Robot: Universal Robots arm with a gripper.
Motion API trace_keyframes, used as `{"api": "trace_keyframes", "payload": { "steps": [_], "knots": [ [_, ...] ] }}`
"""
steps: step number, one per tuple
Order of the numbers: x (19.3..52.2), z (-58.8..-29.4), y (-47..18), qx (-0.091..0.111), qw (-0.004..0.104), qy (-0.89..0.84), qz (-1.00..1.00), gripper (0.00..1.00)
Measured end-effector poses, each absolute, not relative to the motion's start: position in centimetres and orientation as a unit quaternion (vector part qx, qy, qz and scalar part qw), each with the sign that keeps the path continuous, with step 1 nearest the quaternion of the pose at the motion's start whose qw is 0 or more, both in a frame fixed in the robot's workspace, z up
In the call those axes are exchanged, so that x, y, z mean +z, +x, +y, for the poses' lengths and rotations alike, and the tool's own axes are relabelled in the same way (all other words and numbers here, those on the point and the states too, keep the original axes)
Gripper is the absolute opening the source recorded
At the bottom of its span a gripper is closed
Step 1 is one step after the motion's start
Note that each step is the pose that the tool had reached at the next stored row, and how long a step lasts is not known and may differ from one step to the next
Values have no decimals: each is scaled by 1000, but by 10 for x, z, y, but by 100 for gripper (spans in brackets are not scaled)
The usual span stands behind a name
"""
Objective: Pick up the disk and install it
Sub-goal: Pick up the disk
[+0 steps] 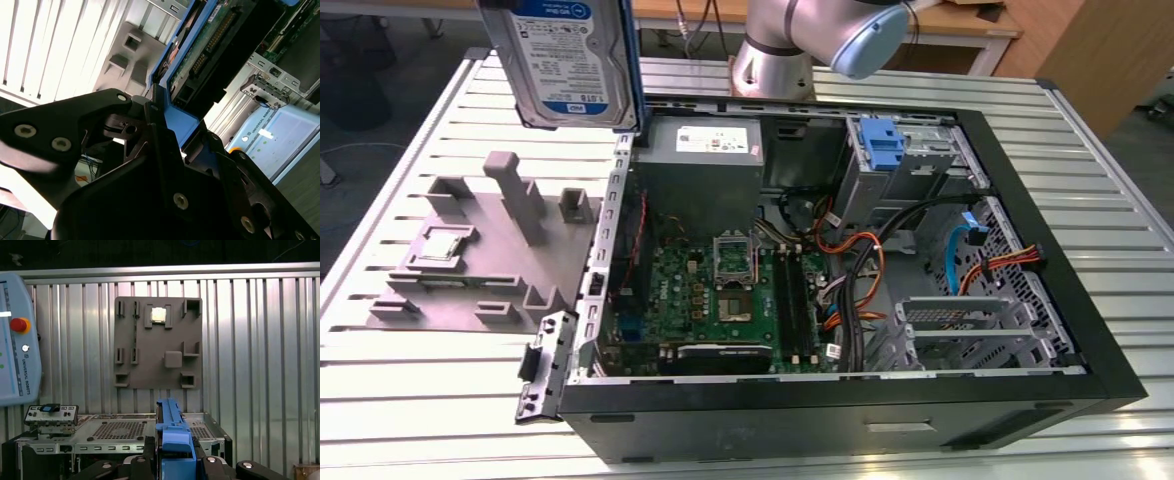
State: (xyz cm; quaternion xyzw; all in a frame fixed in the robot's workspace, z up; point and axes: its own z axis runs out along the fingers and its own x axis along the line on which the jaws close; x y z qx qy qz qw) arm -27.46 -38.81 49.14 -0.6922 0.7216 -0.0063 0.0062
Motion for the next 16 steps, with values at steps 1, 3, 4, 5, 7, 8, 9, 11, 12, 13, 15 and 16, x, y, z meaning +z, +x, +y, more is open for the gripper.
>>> {"api": "trace_keyframes", "payload": {
  "steps": [1, 3, 4, 5, 7, 8, 9, 11, 12, 13, 15, 16],
  "knots": [
    [491, -388, -275, -6, 6, -692, 722, 36],
    [491, -388, -275, -6, 6, -692, 722, 36],
    [491, -388, -275, -6, 6, -692, 722, 36],
    [491, -389, -275, -6, 6, -692, 722, 36],
    [491, -389, -275, -6, 6, -692, 722, 36],
    [491, -389, -275, -6, 6, -692, 722, 36],
    [491, -389, -275, -6, 6, -692, 722, 36],
    [491, -390, -275, -6, 6, -692, 722, 36],
    [491, -390, -275, -6, 6, -692, 722, 36],
    [491, -391, -275, -6, 6, -692, 722, 36],
    [491, -393, -275, -6, 6, -692, 722, 36],
    [491, -393, -275, -6, 6, -692, 722, 36]
  ]
}}
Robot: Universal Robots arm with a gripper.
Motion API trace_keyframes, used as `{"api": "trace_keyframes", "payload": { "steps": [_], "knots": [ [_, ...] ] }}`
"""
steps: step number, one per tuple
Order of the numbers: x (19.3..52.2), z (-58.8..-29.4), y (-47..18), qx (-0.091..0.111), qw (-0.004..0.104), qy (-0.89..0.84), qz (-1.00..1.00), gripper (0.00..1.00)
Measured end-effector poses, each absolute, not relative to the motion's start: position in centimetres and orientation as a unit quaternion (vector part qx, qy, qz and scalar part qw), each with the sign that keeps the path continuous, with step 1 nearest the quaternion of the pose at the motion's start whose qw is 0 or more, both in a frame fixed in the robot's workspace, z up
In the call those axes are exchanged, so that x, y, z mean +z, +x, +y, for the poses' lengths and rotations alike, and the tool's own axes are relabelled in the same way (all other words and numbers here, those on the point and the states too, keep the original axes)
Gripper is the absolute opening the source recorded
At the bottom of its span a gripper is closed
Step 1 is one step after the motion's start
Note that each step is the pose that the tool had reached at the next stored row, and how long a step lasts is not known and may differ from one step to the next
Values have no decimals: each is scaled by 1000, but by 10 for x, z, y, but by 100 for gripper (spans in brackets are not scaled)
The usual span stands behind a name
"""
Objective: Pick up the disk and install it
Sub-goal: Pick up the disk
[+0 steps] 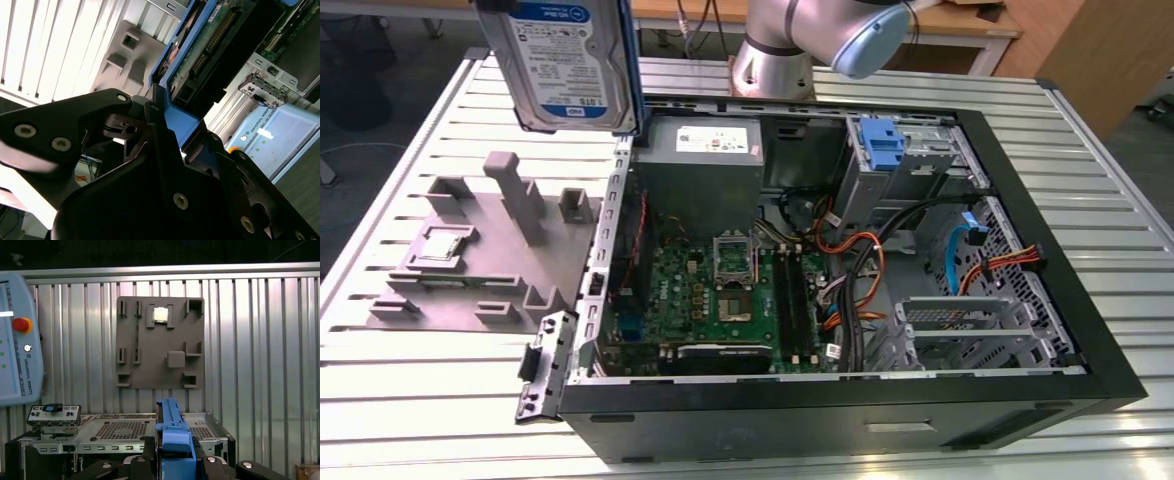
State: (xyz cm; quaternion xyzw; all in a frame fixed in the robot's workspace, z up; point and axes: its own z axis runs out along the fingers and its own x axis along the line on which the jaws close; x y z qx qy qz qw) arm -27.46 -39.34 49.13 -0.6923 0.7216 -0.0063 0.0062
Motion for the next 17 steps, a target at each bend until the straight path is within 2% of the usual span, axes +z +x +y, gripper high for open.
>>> {"api": "trace_keyframes", "payload": {
  "steps": [17],
  "knots": [
    [491, -399, -270, -6, 6, -692, 722, 36]
  ]
}}
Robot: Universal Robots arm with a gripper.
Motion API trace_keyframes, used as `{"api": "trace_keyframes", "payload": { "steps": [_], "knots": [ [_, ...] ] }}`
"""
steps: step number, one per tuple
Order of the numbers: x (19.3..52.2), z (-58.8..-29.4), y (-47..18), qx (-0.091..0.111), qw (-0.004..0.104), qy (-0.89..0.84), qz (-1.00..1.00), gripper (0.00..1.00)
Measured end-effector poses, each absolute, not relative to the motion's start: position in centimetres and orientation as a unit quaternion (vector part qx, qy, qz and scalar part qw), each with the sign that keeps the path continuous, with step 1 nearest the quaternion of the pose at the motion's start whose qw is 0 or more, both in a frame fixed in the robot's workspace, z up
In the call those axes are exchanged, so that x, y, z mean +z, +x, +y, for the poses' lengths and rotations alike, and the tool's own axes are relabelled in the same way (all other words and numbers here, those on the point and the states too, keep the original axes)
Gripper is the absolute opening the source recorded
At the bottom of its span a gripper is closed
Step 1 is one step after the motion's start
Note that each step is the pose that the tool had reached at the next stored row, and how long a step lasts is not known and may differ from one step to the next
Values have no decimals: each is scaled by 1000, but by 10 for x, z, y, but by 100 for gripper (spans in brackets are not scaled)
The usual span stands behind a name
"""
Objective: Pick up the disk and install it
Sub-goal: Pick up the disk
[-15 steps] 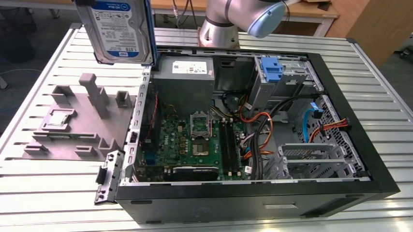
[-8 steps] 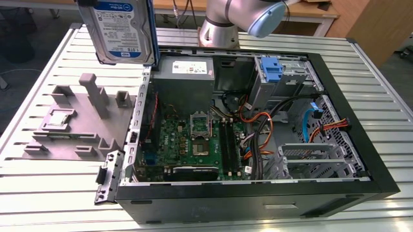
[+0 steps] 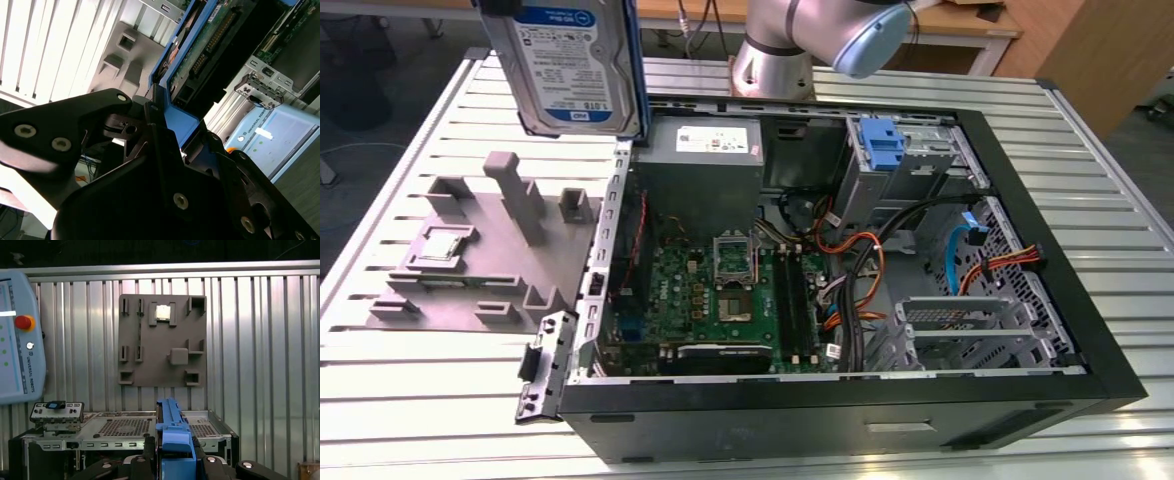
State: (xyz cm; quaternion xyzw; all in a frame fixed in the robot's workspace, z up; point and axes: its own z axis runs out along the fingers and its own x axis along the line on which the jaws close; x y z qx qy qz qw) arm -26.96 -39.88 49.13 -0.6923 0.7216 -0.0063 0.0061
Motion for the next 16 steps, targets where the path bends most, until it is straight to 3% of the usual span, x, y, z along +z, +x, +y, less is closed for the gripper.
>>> {"api": "trace_keyframes", "payload": {
  "steps": [16],
  "knots": [
    [491, -402, -262, -6, 6, -692, 722, 36]
  ]
}}
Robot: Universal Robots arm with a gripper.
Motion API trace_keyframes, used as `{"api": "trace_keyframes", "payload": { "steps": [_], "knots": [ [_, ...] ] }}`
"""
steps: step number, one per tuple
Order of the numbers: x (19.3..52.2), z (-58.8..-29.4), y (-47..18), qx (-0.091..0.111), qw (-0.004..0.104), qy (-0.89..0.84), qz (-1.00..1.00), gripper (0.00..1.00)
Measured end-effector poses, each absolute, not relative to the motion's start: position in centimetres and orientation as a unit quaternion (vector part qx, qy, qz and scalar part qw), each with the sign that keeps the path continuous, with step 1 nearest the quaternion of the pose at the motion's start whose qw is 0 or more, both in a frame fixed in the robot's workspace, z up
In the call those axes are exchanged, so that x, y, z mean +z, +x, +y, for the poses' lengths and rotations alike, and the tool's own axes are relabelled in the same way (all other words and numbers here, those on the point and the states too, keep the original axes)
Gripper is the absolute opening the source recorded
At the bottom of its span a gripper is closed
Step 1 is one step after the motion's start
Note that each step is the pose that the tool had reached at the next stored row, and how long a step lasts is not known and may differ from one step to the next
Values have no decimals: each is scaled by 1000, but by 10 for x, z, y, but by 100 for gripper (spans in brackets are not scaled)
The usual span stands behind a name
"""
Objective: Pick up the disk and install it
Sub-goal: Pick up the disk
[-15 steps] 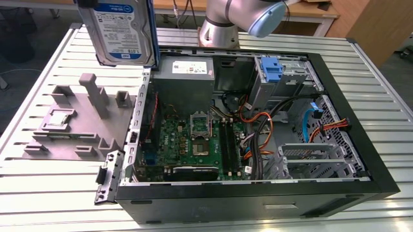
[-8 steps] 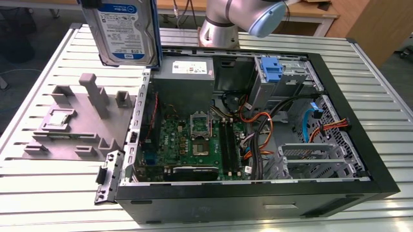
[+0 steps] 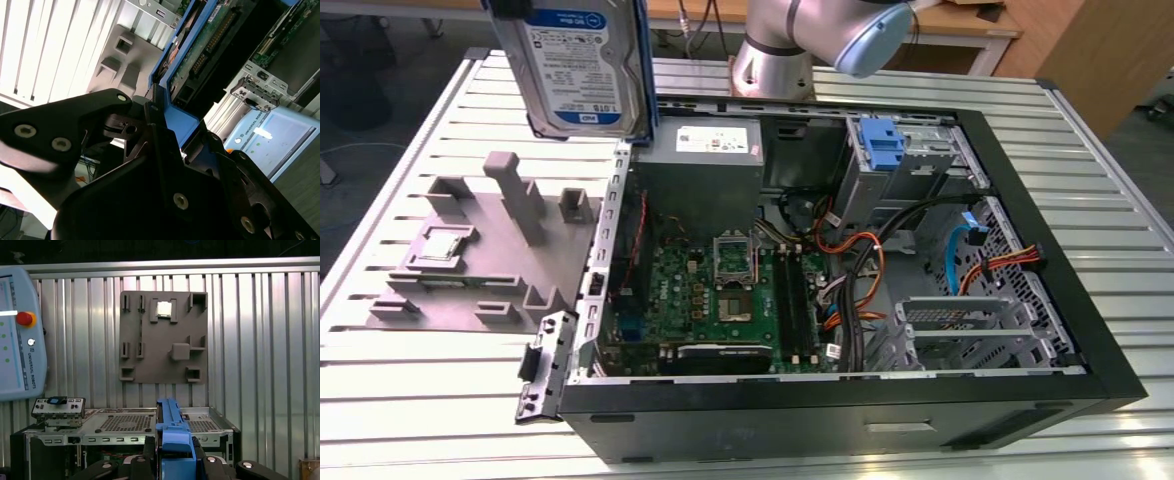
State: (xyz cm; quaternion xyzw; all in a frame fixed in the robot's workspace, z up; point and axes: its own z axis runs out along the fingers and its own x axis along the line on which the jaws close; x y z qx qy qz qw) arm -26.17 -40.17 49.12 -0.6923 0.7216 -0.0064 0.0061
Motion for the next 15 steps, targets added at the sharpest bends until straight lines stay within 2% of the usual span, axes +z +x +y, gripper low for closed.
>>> {"api": "trace_keyframes", "payload": {
  "steps": [15],
  "knots": [
    [491, -408, -258, -7, 6, -692, 722, 36]
  ]
}}
